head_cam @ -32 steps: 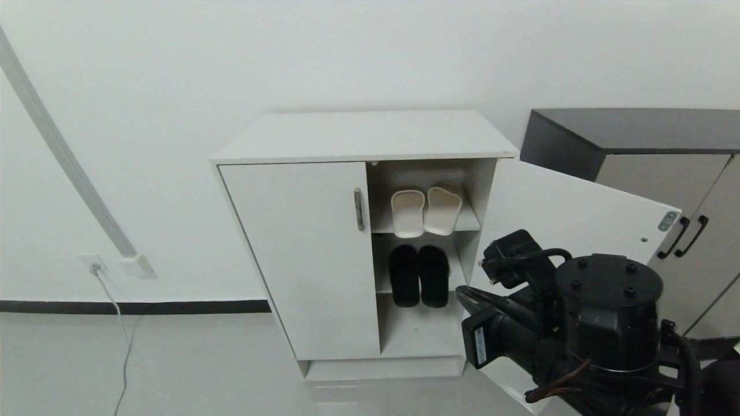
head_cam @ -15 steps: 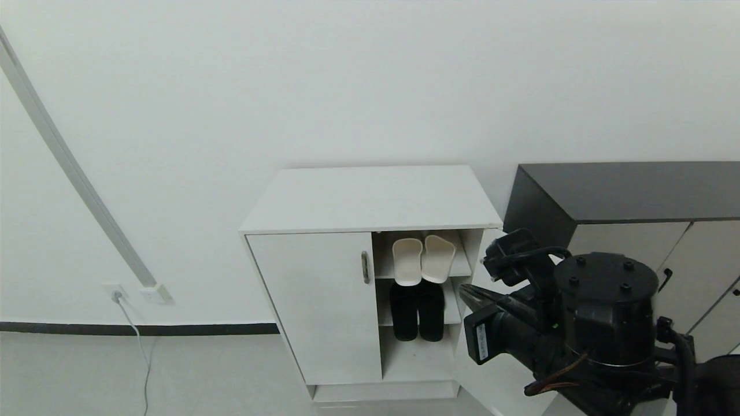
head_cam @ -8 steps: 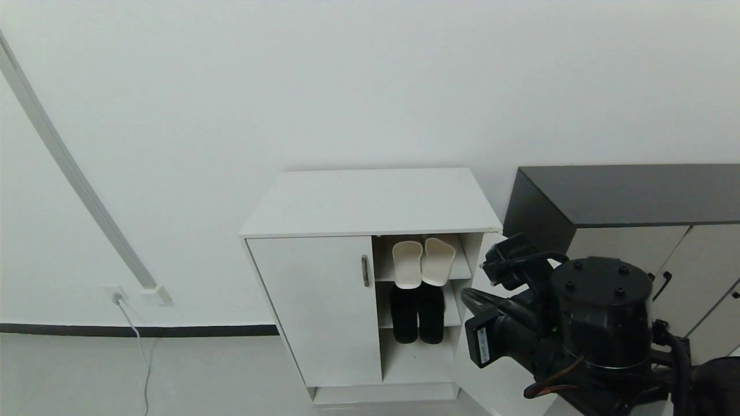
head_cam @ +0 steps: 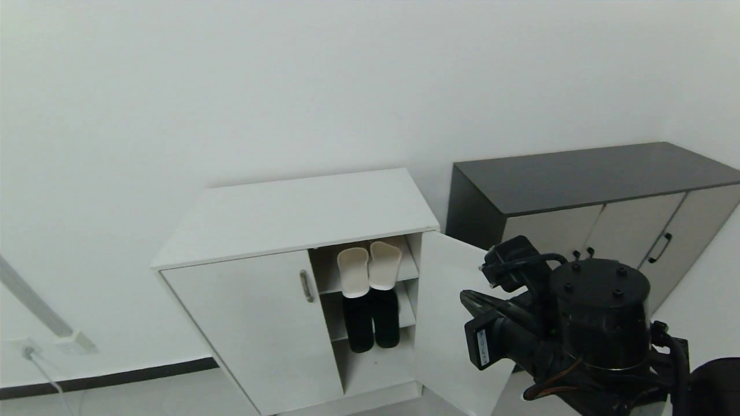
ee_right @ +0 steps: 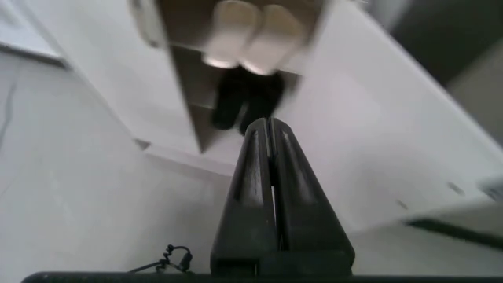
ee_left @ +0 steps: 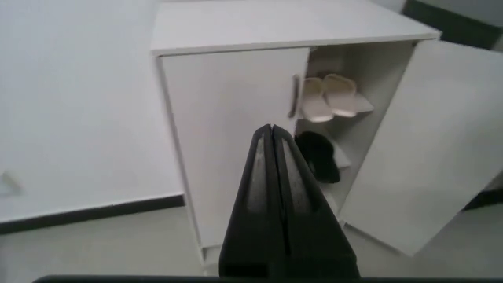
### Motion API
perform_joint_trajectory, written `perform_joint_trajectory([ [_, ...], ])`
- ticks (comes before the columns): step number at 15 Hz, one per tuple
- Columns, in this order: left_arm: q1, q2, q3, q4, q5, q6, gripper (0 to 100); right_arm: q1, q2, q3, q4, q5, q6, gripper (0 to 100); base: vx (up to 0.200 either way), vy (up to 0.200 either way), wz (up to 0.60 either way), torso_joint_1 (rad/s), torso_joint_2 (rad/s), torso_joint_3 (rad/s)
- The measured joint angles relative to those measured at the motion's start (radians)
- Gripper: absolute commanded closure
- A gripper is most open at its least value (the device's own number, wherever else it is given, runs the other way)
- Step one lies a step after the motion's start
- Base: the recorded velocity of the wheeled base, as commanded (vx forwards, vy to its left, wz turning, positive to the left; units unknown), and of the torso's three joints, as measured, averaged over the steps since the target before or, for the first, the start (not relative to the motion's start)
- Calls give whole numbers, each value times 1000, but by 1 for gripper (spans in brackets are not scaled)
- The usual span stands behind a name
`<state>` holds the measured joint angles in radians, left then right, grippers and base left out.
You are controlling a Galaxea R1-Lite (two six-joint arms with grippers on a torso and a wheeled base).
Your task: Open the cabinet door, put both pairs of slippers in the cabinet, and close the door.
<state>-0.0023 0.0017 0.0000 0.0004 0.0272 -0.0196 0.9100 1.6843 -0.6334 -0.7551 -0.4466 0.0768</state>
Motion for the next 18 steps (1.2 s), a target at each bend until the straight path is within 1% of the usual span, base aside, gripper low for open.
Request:
perform_joint_trajectory([
  [7, 0, 0, 0, 0, -1, 3, 100, -1, 6, 9, -2, 0, -11, 100, 0, 0, 0, 0, 0, 0],
  [13, 0, 0, 0, 0, -1, 1, 100, -3, 7, 9, -2, -1, -11, 100, -200, 0, 0, 2, 2, 0],
  [16, 0, 0, 0, 0, -2, 1, 100, -12, 8, 3, -2, -8, -26, 100, 0, 0, 0, 0, 0, 0],
  [18, -1, 0, 0, 0, -1, 1, 100, -42, 12, -16, -5, -8, -38, 100, 0, 0, 0, 0, 0, 0],
])
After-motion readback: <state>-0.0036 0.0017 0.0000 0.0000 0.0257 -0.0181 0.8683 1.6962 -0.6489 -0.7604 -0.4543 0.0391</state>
